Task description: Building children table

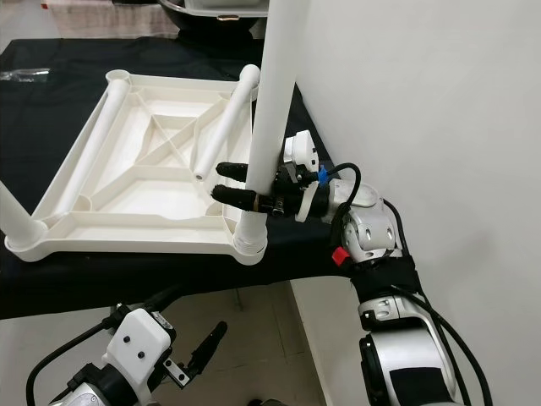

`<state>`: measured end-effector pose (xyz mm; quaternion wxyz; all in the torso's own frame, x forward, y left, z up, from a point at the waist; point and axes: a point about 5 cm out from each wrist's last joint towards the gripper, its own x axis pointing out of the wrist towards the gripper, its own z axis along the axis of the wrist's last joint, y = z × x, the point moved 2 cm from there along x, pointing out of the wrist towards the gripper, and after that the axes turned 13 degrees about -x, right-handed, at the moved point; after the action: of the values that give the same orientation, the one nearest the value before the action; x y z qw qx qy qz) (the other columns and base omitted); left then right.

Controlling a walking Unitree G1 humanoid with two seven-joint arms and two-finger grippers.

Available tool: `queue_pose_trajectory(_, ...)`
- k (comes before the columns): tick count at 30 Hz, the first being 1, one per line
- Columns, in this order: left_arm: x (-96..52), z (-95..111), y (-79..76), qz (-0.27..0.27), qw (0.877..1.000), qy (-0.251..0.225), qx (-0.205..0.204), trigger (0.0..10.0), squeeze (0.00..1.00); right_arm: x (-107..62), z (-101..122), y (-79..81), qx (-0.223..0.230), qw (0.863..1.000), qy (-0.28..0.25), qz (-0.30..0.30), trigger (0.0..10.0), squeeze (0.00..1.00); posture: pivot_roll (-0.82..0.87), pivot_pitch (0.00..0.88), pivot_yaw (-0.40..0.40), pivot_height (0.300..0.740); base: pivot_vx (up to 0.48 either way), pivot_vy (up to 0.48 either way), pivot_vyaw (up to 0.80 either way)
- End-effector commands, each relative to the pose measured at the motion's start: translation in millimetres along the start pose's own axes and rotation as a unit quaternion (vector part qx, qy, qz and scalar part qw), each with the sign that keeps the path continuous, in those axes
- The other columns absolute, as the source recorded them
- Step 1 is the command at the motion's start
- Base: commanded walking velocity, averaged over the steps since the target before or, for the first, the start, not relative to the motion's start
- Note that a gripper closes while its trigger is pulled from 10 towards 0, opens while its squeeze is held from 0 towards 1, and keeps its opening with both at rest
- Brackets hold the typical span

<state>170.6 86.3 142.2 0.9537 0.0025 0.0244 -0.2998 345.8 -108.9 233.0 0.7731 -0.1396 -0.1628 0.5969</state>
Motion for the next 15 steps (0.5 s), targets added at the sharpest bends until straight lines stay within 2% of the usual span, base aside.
queue_pose_trajectory(1, -1.0, -6.3, -0.1, -0.001, 1.0, 0.012, -0.005, 10.0, 0.0, 4.5, -15.6, 5.6, 0.021, 0.999, 0.036, -0.023, 10.0, 0.0, 0.14, 0.143, -0.1, 0.74, 0.0, 0.0, 0.0)
queue_pose_trajectory(6, -0.1, -6.8, -0.2, -0.003, 1.0, 0.011, -0.003, 10.0, 0.0, 11.6, -21.6, 0.9, 0.05, 0.993, 0.049, -0.097, 10.0, 0.0, 0.14, 0.135, -0.103, 0.74, 0.0, 0.0, 0.0)
queue_pose_trajectory(10, 0.6, -6.4, -0.4, -0.003, 1.0, 0.01, -0.002, 10.0, 0.0, 12.0, -23.7, 6.1, 0.041, 0.991, 0.064, -0.113, 10.0, 0.0, 0.14, 0.132, -0.103, 0.74, 0.0, 0.0, 0.0)
queue_pose_trajectory(11, 0.9, -6.4, 0.2, -0.002, 1.0, 0.01, -0.001, 10.0, 0.0, 11.5, -24.8, 5.7, 0.04, 0.987, 0.072, -0.137, 10.0, 0.0, 0.14, 0.134, -0.104, 0.74, 0.0, 0.0, 0.0)
queue_pose_trajectory(13, 0.9, -6.4, 0.2, -0.002, 1.0, 0.01, -0.001, 10.0, 0.0, 11.5, -24.8, 5.7, 0.04, 0.987, 0.072, -0.137, 10.0, 0.0, 0.14, 0.134, -0.104, 0.74, 0.0, 0.0, 0.0)
queue_pose_trajectory(14, 1.3, -6.0, 1.2, 0.0, 1.0, 0.009, -0.001, 10.0, 0.0, 12.2, -25.0, 3.9, 0.045, 0.981, 0.081, -0.168, 10.0, 0.0, 0.13, 0.135, -0.103, 0.74, 0.0, 0.0, 0.0)
queue_pose_trajectory(15, 1.3, -6.0, 1.2, 0.0, 1.0, 0.009, -0.001, 10.0, 0.0, 12.2, -25.0, 3.9, 0.045, 0.981, 0.081, -0.168, 10.0, 0.0, 0.13, 0.135, -0.103, 0.74, 0.0, 0.0, 0.0)
